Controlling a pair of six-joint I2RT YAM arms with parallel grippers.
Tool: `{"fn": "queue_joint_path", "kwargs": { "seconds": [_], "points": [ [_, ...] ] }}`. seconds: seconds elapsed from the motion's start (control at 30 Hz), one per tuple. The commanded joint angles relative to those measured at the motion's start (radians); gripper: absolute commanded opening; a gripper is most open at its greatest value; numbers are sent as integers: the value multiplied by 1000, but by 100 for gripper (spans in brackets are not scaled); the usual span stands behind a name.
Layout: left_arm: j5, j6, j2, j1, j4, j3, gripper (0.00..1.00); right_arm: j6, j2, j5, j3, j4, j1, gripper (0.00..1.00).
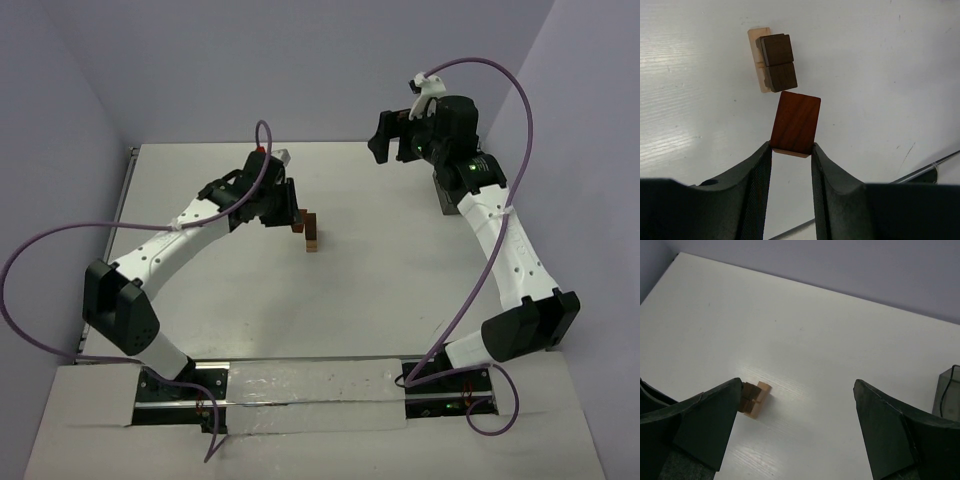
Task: Build the wood block tower
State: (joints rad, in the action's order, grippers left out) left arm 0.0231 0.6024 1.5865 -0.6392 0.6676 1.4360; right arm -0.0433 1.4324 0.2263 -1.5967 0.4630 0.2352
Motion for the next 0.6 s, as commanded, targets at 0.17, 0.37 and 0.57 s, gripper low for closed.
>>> {"fn": "queue_joint_path", "kwargs": {
  "seconds": [0.17, 0.37, 0.57],
  "points": [
    [-123, 101, 119, -61, 67, 141, 0, 31, -1, -63, 5, 14, -2, 100],
    [-263, 221, 147, -93, 85, 156, 0, 32, -2, -57, 24, 13, -1, 100],
    [-332, 247, 187, -102, 101, 190, 0, 31, -17, -61, 55, 5, -2, 100]
  ]
}}
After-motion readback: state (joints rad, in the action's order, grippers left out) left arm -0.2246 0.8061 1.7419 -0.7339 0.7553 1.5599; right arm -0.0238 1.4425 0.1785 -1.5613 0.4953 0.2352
